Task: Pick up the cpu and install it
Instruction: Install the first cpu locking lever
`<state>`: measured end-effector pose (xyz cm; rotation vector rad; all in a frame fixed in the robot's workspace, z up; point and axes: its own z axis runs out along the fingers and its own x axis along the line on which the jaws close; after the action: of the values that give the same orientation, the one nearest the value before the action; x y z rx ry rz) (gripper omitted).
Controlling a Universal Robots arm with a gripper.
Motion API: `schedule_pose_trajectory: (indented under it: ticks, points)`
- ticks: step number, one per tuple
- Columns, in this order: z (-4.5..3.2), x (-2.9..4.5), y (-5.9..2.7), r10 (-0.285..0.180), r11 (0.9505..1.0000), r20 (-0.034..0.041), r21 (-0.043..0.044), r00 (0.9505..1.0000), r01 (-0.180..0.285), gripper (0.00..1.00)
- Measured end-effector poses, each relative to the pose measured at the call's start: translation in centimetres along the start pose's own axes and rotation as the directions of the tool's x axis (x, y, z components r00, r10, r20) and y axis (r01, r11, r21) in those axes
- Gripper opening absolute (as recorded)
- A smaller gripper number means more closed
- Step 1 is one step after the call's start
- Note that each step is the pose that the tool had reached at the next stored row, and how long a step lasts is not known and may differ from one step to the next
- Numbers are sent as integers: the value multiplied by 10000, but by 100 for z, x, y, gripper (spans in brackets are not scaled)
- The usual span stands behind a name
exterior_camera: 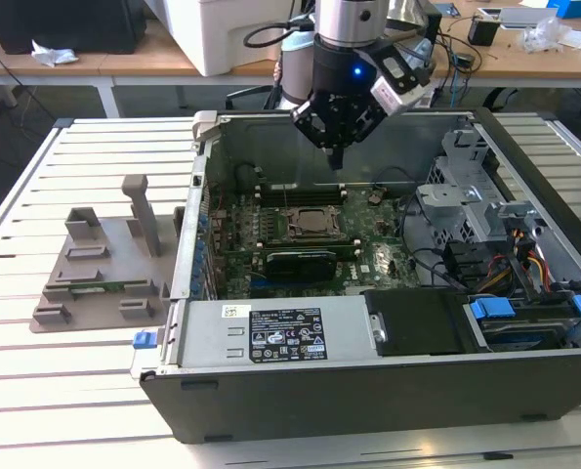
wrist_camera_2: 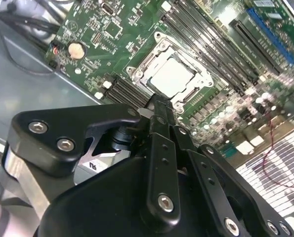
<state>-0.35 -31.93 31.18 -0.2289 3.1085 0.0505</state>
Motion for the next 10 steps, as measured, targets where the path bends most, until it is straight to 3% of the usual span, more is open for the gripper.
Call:
schedule_pose_trajectory:
  ticks: [7,10]
  points:
    - [4,0,0,1040,9945,23,110,9946,-1041,11]
    - [5,0,0,1153,9933,28,113,9933,-1154,11]
